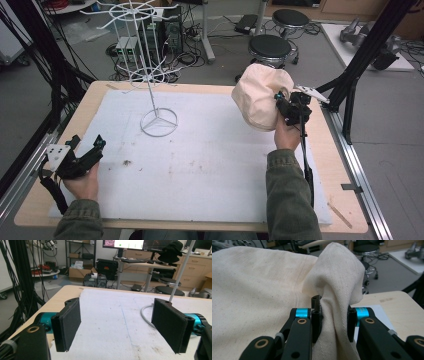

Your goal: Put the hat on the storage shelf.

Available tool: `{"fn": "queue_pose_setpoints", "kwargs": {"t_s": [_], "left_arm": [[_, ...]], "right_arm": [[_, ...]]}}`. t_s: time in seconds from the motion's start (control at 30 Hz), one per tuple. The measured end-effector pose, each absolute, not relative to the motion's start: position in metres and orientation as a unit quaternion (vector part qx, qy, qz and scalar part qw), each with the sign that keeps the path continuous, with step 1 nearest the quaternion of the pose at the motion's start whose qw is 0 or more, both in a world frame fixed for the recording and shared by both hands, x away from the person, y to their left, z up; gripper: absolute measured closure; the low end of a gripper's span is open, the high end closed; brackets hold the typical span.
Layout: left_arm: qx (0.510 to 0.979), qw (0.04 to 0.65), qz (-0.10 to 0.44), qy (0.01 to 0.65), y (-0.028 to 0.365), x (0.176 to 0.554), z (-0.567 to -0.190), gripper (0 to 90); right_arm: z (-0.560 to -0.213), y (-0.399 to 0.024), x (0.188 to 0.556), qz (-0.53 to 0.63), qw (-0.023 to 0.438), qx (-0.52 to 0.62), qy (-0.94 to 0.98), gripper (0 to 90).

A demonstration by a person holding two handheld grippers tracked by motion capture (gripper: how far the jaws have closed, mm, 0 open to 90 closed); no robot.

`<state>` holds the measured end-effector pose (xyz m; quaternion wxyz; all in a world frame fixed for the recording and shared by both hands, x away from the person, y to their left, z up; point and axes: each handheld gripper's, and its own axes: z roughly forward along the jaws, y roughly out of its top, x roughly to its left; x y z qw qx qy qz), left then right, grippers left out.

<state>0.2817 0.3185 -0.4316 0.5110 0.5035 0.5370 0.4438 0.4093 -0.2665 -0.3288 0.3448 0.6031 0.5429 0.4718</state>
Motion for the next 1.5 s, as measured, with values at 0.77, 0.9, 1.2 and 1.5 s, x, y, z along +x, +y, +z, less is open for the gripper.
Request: {"fn": "queue_pose_setpoints", "kwargs": {"t_s": [0.77,0.9,1.2,1.5], "left_arm": [[0.498,0.517,0.442,0.538,0.319,0.281,-0.431,23.7],[0.494,0.519,0.442,0.54,0.319,0.281,-0.431,23.7],[0.49,0.522,0.44,0.542,0.32,0.281,-0.431,23.7],[0.485,0.526,0.436,0.546,0.321,0.281,-0.432,23.7]], "right_arm": [[-0.283,-0.237,0.36,0.586,0.423,0.478,0.5,75.3],[-0.277,-0.228,0.354,0.603,0.434,0.454,0.492,75.2],[-0.26,-0.208,0.346,0.627,0.444,0.416,0.486,75.2],[-0.237,-0.189,0.348,0.655,0.435,0.399,0.472,75.2]]}}
